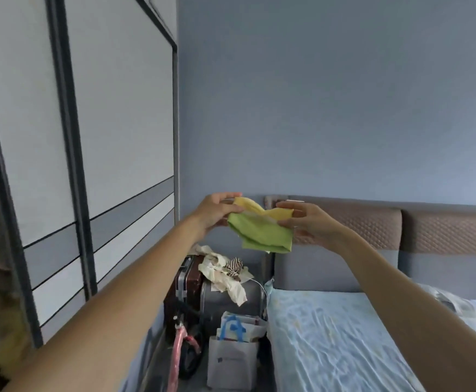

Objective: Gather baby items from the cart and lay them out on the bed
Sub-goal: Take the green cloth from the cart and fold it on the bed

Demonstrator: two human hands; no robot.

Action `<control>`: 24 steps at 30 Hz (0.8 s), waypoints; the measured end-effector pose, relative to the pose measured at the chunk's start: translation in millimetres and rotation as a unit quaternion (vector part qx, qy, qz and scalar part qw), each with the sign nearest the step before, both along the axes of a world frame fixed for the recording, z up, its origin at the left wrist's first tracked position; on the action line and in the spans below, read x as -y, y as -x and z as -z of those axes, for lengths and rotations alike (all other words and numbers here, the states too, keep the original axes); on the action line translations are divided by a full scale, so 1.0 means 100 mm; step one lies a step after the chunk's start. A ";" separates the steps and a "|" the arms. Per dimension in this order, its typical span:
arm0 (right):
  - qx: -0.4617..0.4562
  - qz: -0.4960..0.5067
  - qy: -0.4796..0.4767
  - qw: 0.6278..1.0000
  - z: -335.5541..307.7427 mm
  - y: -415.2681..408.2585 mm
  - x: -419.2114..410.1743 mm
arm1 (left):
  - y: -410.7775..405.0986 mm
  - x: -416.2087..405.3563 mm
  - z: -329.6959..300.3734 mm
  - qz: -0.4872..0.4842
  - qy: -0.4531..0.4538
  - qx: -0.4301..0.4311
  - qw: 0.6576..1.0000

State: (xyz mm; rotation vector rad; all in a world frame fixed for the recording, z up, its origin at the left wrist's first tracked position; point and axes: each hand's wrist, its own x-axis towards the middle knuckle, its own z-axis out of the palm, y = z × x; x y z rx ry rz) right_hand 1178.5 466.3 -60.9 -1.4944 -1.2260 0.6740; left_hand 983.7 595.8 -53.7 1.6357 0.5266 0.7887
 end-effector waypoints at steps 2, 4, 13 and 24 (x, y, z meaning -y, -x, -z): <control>0.000 0.022 0.004 1.000 0.10 -0.29 -0.35 | -0.38 -0.47 0.06 0.030 -0.006 -0.005 1.000; 0.007 0.044 0.003 0.999 0.14 -0.63 -0.70 | -0.76 -0.92 0.08 0.059 -0.011 -0.009 0.998; 0.016 0.237 0.052 0.970 0.26 -2.16 -1.05 | -3.01 -1.93 0.18 0.261 -0.066 -0.090 0.959; -0.011 0.418 0.058 0.906 0.71 -4.18 -0.21 | -5.97 -1.45 0.56 0.467 -0.123 -0.070 0.873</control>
